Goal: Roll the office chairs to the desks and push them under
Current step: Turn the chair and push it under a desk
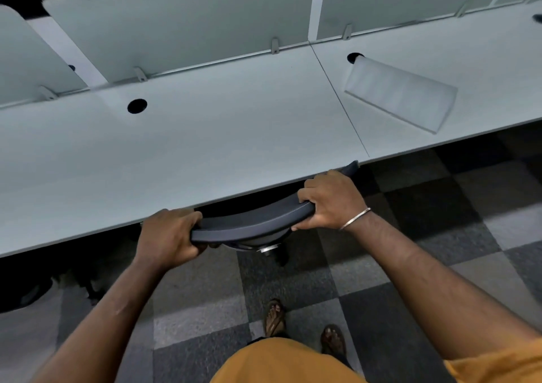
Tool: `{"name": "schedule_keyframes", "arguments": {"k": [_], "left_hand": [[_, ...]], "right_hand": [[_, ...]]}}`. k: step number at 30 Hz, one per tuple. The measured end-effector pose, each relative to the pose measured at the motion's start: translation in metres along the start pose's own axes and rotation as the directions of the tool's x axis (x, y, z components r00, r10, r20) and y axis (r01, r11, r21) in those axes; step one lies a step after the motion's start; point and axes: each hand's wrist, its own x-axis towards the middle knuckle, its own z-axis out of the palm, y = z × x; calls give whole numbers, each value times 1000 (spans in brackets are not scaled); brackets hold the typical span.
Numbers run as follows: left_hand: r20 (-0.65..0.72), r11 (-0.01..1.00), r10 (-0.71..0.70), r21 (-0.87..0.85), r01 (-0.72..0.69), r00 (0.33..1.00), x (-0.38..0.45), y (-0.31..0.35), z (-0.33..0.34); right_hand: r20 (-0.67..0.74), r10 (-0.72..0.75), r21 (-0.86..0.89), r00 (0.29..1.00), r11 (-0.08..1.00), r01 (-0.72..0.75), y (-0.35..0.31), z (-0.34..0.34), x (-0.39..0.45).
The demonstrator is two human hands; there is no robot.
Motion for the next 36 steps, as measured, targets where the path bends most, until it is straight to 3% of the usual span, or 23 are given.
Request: {"name": "schedule_keyframes", "arguments": {"k": [6, 16, 21, 27, 31, 36], "left_hand": [[22, 999, -3, 52, 2, 1000, -1, -1, 5], [2, 999, -22, 39, 22, 1000, -25, 72, 18], [-55, 999, 43, 12, -43, 998, -24, 110, 22], [-103, 964, 230, -114, -241, 968, -35, 112, 20], [-129, 922, 325, -176, -345, 937, -49, 116, 21], [-4, 855, 452, -284, -434, 892, -63, 150, 47]], "right_hand": [[43, 62, 23, 997, 998, -63, -7, -7, -3], [-156, 371, 186, 915, 921, -342, -42, 17, -51], [-172, 395, 245, 902, 905, -349, -60, 23, -74], [-153, 381, 319, 912, 892, -320, -66, 18, -95], [-98, 402, 417, 911, 847, -329, -66, 24, -111], [165, 531, 388, 831, 740, -550, -73, 64, -185]]}}
